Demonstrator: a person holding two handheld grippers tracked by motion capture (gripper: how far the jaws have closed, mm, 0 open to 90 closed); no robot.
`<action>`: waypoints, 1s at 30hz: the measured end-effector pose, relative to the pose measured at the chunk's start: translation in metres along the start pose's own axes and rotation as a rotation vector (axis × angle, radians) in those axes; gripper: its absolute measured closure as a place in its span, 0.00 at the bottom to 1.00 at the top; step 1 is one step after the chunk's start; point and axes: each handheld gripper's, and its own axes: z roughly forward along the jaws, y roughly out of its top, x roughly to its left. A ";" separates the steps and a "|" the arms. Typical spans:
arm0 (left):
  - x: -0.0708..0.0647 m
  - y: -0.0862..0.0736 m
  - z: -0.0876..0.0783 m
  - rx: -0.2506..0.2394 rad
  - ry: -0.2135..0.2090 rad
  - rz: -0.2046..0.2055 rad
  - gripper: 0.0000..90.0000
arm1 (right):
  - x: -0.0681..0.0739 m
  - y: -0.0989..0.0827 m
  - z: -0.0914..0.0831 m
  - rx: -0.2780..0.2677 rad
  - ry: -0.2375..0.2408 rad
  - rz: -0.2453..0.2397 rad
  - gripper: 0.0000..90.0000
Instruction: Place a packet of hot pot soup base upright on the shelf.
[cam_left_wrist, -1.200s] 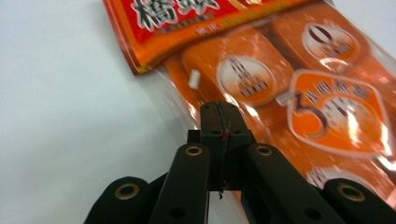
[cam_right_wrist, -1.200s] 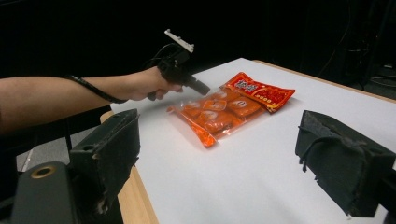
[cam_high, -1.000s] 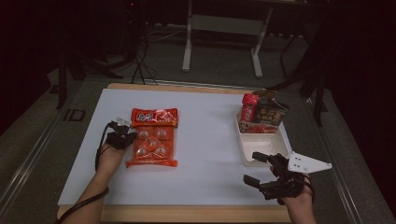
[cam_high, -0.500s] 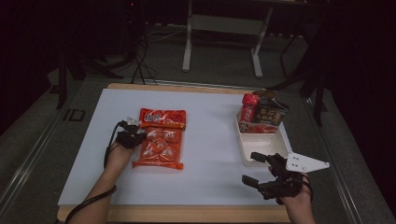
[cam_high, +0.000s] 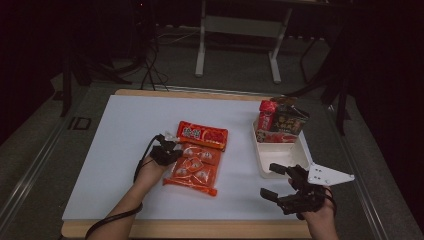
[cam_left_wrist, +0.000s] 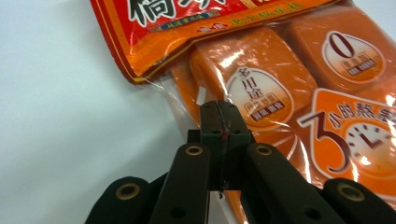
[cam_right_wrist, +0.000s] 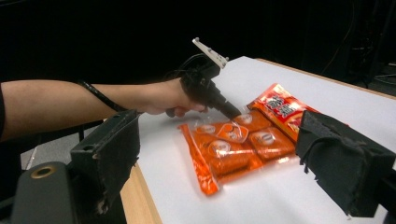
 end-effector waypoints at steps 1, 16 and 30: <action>-0.004 0.000 0.000 0.001 -0.012 0.009 1.00 | 0.000 0.000 0.000 0.000 0.001 0.001 0.15; -0.005 -0.018 -0.022 0.016 -0.028 -0.009 1.00 | 0.001 0.000 0.002 0.008 0.001 0.001 0.15; -0.033 -0.029 -0.026 0.039 -0.064 -0.024 1.00 | 0.003 0.000 0.003 0.008 0.007 -0.006 0.15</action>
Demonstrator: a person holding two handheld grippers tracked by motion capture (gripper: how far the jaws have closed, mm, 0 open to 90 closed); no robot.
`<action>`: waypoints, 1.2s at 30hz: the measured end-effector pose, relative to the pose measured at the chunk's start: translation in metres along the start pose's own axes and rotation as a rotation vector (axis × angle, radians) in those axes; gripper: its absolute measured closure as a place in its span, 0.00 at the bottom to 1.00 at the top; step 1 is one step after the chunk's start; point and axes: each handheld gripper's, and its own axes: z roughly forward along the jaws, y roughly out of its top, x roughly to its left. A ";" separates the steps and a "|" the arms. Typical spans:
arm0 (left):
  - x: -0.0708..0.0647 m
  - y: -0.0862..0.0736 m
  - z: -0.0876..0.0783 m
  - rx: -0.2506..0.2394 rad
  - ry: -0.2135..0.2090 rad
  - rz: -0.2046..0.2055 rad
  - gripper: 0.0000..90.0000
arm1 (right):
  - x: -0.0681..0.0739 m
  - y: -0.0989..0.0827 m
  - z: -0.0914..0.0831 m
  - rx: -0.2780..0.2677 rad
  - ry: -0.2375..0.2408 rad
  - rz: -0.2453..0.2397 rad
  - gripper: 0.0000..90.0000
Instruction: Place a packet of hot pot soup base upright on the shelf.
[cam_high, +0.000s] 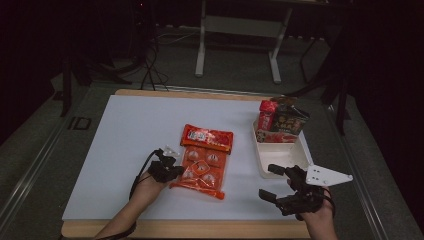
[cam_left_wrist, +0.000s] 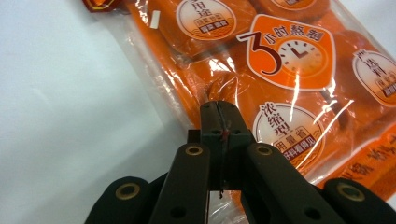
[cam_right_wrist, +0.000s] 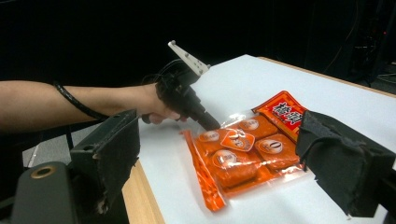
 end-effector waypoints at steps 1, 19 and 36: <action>0.000 0.000 0.000 0.000 0.000 0.000 1.00 | 0.000 0.000 0.000 0.000 0.000 0.000 0.15; 0.000 0.028 0.015 -0.029 0.005 -0.035 1.00 | 0.000 -0.001 -0.003 -0.002 0.003 0.004 0.15; 0.021 0.078 0.051 -0.058 0.077 -0.057 1.00 | 0.000 -0.006 0.003 0.022 0.030 -0.002 0.15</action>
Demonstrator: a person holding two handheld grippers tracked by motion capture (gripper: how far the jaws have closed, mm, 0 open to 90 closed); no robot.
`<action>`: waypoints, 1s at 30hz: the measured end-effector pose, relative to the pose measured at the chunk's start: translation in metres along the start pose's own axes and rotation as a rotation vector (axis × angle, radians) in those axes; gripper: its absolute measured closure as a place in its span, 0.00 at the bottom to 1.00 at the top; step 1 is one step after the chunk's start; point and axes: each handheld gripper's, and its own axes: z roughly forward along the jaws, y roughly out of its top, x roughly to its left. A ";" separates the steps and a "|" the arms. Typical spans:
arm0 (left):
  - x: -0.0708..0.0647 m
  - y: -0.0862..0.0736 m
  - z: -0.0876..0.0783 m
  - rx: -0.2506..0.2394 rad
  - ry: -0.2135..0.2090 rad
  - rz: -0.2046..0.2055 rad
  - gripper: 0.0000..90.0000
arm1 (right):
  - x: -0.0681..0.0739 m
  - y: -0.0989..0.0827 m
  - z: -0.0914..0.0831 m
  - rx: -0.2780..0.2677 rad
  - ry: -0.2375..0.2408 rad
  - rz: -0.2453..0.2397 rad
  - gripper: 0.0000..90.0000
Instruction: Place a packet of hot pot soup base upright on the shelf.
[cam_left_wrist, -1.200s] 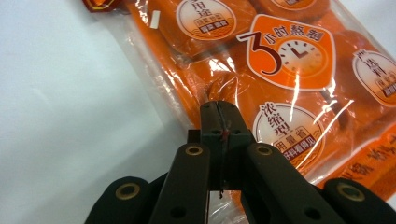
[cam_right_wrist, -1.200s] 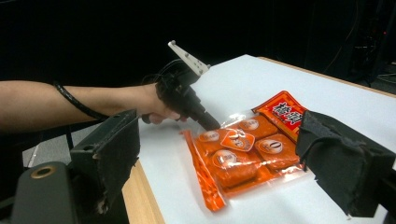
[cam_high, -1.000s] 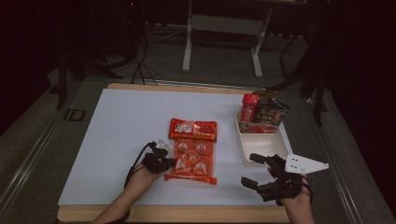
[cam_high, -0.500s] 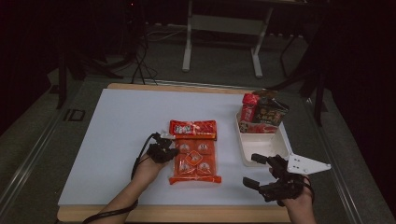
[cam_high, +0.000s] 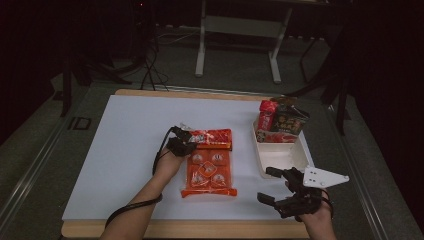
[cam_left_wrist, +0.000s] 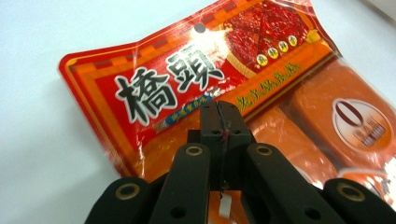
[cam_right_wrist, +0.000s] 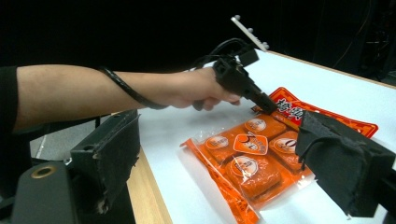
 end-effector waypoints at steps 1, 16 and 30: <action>-0.001 0.001 0.002 0.004 0.005 0.006 1.00 | 0.000 0.000 0.000 0.001 -0.001 -0.001 0.15; -0.022 -0.004 0.009 0.034 -0.047 0.084 1.00 | -0.001 0.001 -0.003 -0.013 -0.003 0.008 0.15; -0.059 -0.020 0.001 0.056 -0.137 0.141 1.00 | -0.001 0.000 0.000 -0.008 0.000 0.019 0.15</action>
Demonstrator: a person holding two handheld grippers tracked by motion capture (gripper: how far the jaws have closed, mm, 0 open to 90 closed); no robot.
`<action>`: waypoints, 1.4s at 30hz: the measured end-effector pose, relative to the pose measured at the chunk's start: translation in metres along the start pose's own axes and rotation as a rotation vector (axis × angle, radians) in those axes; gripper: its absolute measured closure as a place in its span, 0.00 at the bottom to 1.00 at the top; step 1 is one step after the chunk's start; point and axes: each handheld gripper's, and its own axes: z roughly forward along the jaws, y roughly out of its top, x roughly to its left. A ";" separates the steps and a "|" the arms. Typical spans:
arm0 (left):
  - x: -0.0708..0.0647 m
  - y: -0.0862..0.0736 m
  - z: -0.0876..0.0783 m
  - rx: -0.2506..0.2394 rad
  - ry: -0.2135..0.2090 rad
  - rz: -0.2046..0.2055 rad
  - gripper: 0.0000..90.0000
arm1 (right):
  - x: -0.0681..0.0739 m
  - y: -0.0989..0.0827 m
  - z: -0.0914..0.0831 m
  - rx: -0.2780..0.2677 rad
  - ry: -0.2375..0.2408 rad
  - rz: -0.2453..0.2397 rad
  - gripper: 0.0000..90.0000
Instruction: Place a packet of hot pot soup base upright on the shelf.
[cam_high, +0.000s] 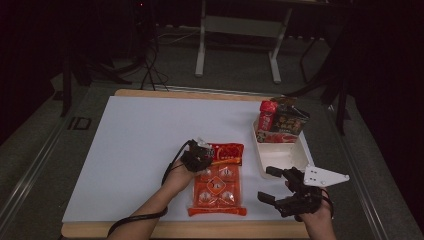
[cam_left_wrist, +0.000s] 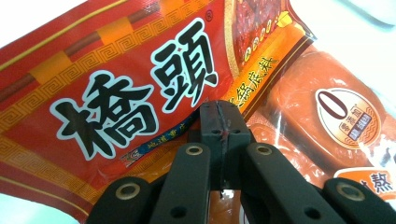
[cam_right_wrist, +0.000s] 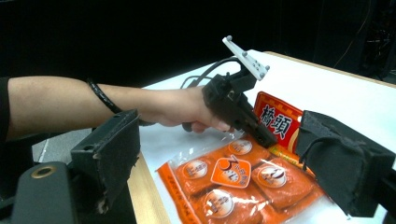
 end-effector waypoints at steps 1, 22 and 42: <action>0.000 0.000 0.000 0.000 0.000 0.000 1.00 | 0.000 0.000 0.000 0.000 0.000 0.000 0.15; 0.010 -0.007 -0.052 -0.131 -0.010 0.003 0.91 | -0.002 -0.002 -0.003 -0.004 -0.036 -0.026 0.18; 0.052 -0.026 -0.052 -0.206 0.012 -0.138 0.32 | 0.006 0.000 -0.002 0.006 -0.158 -0.080 0.12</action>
